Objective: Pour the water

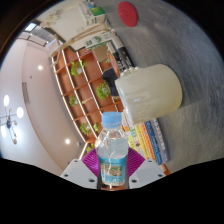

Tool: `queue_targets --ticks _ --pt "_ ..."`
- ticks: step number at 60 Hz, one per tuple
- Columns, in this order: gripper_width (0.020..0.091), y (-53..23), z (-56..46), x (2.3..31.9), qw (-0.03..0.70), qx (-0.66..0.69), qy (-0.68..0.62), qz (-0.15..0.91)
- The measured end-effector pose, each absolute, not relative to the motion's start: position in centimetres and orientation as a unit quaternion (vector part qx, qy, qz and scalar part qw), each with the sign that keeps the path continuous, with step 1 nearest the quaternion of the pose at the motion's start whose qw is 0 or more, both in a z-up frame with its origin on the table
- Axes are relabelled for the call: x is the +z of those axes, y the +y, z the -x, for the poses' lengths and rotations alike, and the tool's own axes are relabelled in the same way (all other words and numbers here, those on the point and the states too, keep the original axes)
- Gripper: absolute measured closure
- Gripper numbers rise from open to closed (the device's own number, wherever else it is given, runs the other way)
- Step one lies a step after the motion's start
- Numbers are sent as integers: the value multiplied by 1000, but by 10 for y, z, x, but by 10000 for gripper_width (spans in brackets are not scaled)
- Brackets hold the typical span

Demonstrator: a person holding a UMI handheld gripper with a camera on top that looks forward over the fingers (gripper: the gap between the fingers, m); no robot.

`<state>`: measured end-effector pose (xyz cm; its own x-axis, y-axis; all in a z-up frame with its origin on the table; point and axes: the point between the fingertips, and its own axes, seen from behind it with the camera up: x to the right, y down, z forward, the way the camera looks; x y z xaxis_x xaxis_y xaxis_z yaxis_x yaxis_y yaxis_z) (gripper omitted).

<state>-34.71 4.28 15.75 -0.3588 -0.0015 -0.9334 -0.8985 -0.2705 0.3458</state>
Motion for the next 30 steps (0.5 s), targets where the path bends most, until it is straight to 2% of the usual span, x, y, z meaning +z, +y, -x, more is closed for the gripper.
queue_targets --ticks 7,11,20,27,28,30 --pt "793 37 354 180 407 609 428 529" --pt "776 34 349 196 470 551 359 588" --pt "775 41 309 211 606 297 162 720" --pt "775 48 261 224 650 100 80 749" --pt "776 59 245 216 654 80 70 749" --pt "776 48 239 224 651 42 63 756"
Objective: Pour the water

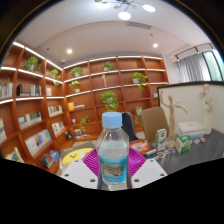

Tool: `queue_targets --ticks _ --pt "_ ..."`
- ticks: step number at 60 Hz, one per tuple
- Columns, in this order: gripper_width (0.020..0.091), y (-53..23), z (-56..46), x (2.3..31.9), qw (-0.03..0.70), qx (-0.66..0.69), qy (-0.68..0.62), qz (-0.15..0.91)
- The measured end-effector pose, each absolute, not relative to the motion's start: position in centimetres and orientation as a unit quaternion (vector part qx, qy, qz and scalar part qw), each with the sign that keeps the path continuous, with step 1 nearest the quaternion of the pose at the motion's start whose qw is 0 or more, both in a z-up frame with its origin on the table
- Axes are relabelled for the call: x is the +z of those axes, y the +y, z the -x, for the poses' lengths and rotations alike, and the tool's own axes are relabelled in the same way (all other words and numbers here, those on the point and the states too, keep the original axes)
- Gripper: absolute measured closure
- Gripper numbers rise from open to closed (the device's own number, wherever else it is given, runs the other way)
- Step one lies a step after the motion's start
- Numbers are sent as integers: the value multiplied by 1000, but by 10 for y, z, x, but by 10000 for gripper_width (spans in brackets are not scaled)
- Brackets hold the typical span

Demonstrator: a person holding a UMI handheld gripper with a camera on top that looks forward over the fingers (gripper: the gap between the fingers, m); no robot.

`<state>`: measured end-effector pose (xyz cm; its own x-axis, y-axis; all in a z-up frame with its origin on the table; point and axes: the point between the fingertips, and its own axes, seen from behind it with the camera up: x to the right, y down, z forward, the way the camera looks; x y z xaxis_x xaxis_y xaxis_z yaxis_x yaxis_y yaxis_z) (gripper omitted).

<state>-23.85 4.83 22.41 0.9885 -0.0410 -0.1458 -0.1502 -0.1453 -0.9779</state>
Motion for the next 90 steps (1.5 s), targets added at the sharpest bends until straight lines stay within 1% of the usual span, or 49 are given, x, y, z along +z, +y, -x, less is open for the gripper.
queue_targets --ticks 5,6,7,8,9,15,16,19,27,40,42,47,49,51,55,57,59,62,67,68,75,81,83,90 --pt "776 48 208 228 647 -26 57 760" --pt "776 53 194 223 647 -33 59 759" --pt "776 63 176 212 651 -40 60 756" --pt "772 55 176 219 650 -44 66 756" --pt "770 54 171 219 650 -48 71 756" --pt "769 51 130 202 641 -73 96 758" --pt "768 58 117 191 642 -78 99 756" --pt "769 55 97 183 640 -92 107 755" --pt "769 51 53 140 622 -120 120 765" --pt "767 54 30 74 584 -120 107 796" --pt "765 55 32 78 603 -115 112 782" --pt "762 50 29 76 611 -92 123 776" --pt "741 50 29 77 616 -82 125 773" --pt "737 51 30 77 621 -77 126 770" --pt "685 51 31 77 623 -76 118 769" --pt "672 52 31 76 624 -75 115 770" --pt "641 52 32 76 623 -75 114 770" --pt "613 52 34 75 619 -75 112 773" --pt "482 47 38 78 618 -70 102 776" --pt "466 45 37 79 619 -71 102 776" --pt "456 21 43 93 629 -62 112 767" --pt "390 -4 64 107 641 -25 114 758" --pt "378 -12 71 109 640 -17 111 760" --pt "376 -46 88 123 637 -18 82 767"
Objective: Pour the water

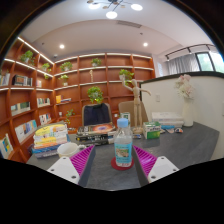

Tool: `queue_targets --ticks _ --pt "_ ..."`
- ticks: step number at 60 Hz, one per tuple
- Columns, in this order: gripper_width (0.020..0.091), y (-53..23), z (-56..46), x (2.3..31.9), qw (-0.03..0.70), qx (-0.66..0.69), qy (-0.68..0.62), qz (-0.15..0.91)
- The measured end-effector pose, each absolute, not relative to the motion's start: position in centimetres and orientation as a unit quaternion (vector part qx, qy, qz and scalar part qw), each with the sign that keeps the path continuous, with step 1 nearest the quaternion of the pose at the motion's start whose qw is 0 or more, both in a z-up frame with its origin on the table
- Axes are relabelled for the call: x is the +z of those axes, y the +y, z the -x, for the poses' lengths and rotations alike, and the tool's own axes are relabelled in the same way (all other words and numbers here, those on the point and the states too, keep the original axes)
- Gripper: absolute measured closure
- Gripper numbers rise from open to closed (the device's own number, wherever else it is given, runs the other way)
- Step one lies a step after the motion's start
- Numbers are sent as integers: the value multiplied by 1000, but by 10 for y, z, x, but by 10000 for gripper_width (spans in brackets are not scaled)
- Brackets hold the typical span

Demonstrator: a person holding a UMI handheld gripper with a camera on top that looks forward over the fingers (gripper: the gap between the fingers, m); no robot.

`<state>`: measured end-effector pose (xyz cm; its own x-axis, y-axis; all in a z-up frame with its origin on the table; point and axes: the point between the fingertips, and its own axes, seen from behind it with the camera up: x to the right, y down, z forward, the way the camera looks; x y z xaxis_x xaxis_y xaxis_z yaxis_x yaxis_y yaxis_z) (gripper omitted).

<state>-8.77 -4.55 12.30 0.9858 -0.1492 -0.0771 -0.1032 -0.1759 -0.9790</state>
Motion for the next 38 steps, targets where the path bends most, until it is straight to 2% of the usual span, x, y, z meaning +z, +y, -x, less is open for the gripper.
queue_targets --ticks 14,38 --pt "379 -88 124 137 627 -15 22 778" --pt "376 -111 153 158 639 17 -6 769"
